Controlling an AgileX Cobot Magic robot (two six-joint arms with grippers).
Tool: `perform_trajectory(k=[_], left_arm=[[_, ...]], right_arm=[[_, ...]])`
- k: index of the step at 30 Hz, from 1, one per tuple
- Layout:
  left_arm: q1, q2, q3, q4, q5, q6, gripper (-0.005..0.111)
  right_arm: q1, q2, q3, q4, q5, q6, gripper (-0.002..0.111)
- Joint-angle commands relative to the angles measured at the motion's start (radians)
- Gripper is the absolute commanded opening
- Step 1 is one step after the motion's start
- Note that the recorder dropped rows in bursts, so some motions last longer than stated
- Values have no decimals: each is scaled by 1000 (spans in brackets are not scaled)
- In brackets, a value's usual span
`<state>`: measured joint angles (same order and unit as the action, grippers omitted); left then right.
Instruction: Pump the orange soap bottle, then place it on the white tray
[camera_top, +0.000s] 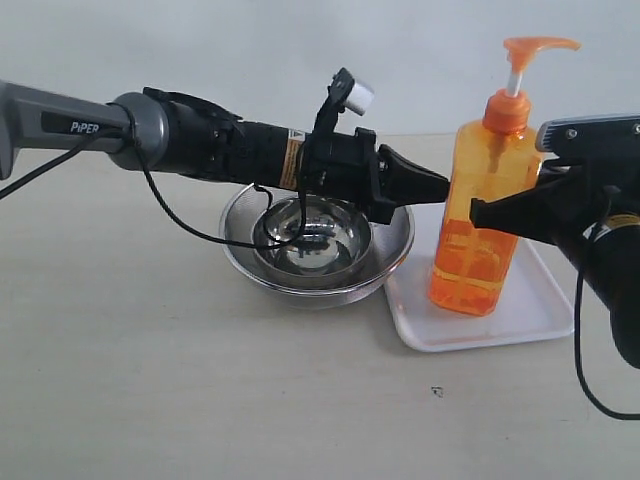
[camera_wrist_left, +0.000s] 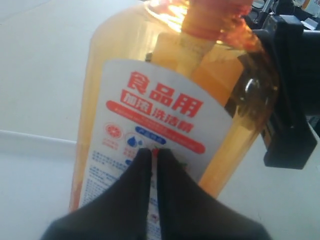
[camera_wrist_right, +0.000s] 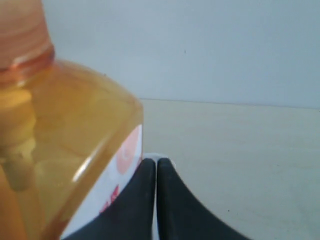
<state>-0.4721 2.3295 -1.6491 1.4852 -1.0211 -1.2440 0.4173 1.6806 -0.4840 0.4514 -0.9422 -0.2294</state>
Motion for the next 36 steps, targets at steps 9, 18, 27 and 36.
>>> perform_trajectory(k=[9,18,27,36], left_arm=[[-51,-29,-21,-1,-12,-10,5],[-51,-33,-93,63,-33,-80,5],[-47,-69,-72,109,-17,-111,5],[-29,-120,31,69,33,-50,5]], right_arm=[[-1,-2,-87,-89,37,-23,0],[-1,-2,-87,-92,34,-35,0],[-1,-8,-87,38,102,-99,0],[-1,-74,-15,92,77,-94,0]])
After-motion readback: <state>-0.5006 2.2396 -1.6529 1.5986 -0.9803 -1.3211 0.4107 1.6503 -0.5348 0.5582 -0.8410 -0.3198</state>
